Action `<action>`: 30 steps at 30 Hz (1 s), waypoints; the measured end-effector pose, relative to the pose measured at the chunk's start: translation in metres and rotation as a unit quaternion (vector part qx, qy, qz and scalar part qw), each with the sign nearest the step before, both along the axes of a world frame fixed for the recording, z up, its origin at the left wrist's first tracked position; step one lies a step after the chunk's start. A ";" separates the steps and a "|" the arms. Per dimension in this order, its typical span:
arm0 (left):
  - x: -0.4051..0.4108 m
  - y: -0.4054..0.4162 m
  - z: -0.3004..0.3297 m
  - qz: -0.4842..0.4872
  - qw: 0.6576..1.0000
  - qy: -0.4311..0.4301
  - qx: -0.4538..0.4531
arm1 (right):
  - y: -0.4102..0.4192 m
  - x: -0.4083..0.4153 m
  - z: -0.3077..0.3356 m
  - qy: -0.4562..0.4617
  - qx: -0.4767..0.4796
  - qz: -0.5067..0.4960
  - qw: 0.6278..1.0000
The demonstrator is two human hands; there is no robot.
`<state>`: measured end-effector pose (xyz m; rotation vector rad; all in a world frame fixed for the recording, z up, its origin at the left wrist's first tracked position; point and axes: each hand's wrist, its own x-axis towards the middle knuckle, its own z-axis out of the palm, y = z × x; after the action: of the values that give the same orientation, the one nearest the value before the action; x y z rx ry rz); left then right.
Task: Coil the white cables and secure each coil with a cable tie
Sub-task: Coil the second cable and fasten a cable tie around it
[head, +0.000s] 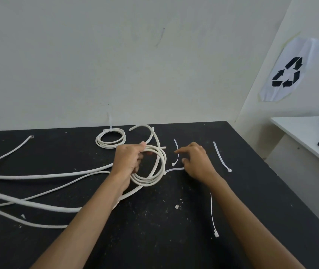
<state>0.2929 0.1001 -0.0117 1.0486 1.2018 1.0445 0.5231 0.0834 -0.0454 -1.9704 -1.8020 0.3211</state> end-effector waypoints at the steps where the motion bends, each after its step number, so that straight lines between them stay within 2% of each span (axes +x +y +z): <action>1: -0.001 0.002 -0.001 -0.001 1.000 0.000 0.002 | 0.004 -0.001 -0.002 -0.018 -0.017 0.009 1.000; 3: -0.002 0.005 -0.002 0.000 1.000 0.000 0.001 | 0.011 -0.001 -0.007 -0.032 -0.024 0.014 0.999; 7: -0.003 0.008 -0.001 -0.003 1.000 -0.002 0.005 | 0.019 -0.001 -0.011 0.014 -0.025 0.002 1.000; 9: -0.002 0.008 0.001 -0.006 1.000 -0.007 0.007 | 0.019 0.001 -0.008 0.054 -0.003 -0.015 0.998; 11: -0.001 0.007 0.003 0.004 1.000 -0.013 0.006 | 0.012 -0.001 0.000 0.143 0.059 -0.041 0.987; 13: -0.002 0.007 0.006 0.023 0.999 -0.023 0.005 | -0.003 -0.007 0.014 0.323 0.120 -0.051 0.937; 15: -0.002 0.008 0.008 0.049 0.998 -0.032 0.002 | -0.021 -0.018 0.031 0.520 0.146 -0.011 0.842; 17: -0.001 0.009 0.010 0.066 0.997 -0.035 -0.004 | -0.038 -0.029 0.044 0.634 0.127 0.050 0.761; 18: 0.000 0.009 0.011 0.067 0.997 -0.036 -0.005 | -0.044 -0.035 0.049 0.654 0.118 0.070 0.744; 22: 0.002 0.004 0.011 0.051 0.998 -0.010 0.020 | -0.053 -0.054 0.058 0.654 0.124 0.070 0.742; 27: -0.015 0.001 0.008 0.041 0.997 0.037 0.060 | -0.051 -0.066 0.067 0.539 0.194 0.011 0.819; 30: -0.028 0.000 0.007 0.041 0.994 0.056 0.079 | -0.050 -0.073 0.077 0.513 0.214 -0.001 0.832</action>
<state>0.2654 0.1003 -0.0049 1.2010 1.2779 1.1724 0.4501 0.0330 0.0315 -1.0955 -1.0176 0.7274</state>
